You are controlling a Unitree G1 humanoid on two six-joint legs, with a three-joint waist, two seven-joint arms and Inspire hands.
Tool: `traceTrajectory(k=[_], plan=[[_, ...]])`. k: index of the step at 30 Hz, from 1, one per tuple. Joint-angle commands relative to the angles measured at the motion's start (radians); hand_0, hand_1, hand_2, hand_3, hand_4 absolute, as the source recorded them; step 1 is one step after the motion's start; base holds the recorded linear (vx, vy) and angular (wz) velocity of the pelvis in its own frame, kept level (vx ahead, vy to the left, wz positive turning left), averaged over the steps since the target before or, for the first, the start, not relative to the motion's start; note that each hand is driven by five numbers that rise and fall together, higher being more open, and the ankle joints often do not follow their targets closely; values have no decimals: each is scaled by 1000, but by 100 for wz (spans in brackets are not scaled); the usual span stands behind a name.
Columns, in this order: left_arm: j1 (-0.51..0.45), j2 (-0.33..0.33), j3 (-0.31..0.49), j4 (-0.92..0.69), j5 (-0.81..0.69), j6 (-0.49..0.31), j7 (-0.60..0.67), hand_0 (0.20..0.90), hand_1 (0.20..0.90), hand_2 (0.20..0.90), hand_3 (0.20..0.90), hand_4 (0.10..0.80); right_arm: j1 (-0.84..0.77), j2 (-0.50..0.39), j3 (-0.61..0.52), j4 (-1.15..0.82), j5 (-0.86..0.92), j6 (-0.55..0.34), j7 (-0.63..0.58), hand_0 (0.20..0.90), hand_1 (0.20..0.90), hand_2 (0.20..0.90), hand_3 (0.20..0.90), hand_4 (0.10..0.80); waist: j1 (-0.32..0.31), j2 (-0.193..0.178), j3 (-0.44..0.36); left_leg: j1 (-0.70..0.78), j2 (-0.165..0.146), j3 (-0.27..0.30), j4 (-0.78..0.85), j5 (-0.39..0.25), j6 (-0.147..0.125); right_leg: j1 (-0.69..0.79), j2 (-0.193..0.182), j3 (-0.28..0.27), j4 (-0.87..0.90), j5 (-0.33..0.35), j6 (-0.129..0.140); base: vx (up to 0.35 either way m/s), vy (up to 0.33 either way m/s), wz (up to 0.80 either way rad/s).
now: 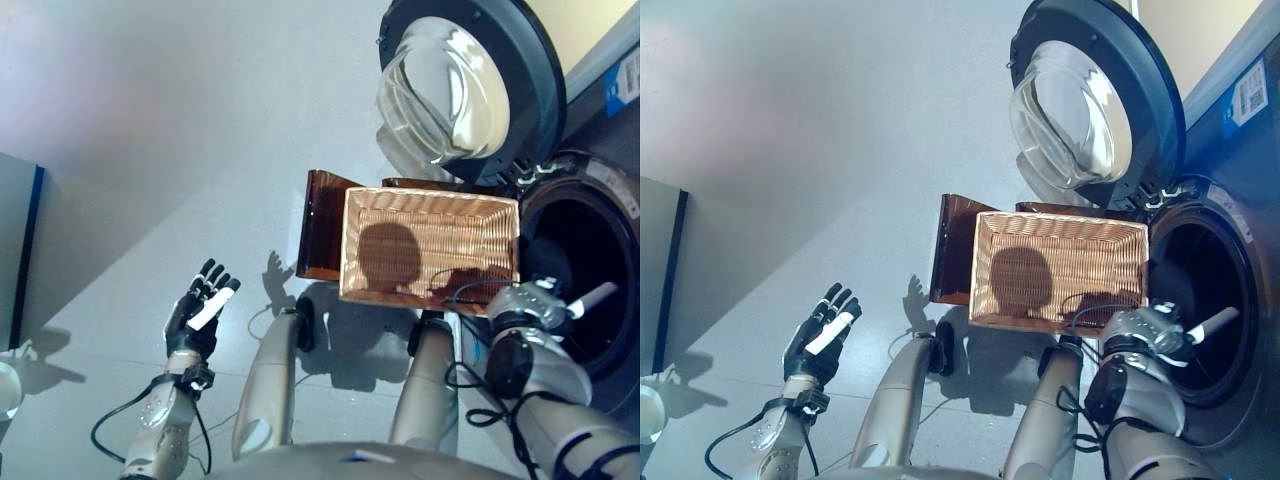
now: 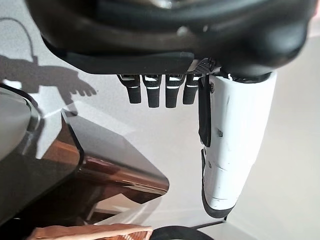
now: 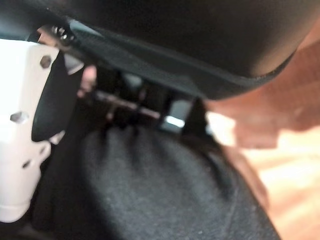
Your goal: Pick up the clothes and place them into the washing machine
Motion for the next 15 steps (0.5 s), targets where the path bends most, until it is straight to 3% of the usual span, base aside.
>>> traceTrajectory(k=[1, 7, 8, 15], plan=[[26, 79, 37, -101, -12, -62, -15, 900, 900, 900, 900, 800, -46, -203, 6, 24, -103, -89, -25, 200, 200, 200, 200, 300, 14, 12, -26, -22, 10, -44, -110, 117, -38, 32, -2, -3, 29, 15, -56, 0, 0, 0], [35, 102, 39, -111, -19, -64, -19, 900, 900, 900, 900, 800, -72, -337, 13, 76, -114, -80, -55, 200, 200, 200, 200, 300, 14, 12, -43, -23, 12, -49, -108, 96, -44, 27, -4, 4, 37, -6, -49, 21, 1, 0], [40, 104, 42, -114, -25, -67, -19, 900, 900, 900, 900, 800, -71, -338, 17, 75, -120, -101, -67, 200, 200, 200, 200, 300, 13, 13, -39, -30, 14, -43, -109, 114, -42, 18, -5, 0, 34, 11, -54, 0, 0, 0], [33, 87, 46, -106, -28, -68, 10, 900, 900, 900, 900, 800, -58, -281, 25, 37, -132, -122, -91, 200, 200, 200, 200, 300, 3, 10, -42, -40, 18, -43, -84, 90, -45, 6, 5, 12, 57, -9, -60, 6, -3, -6]])
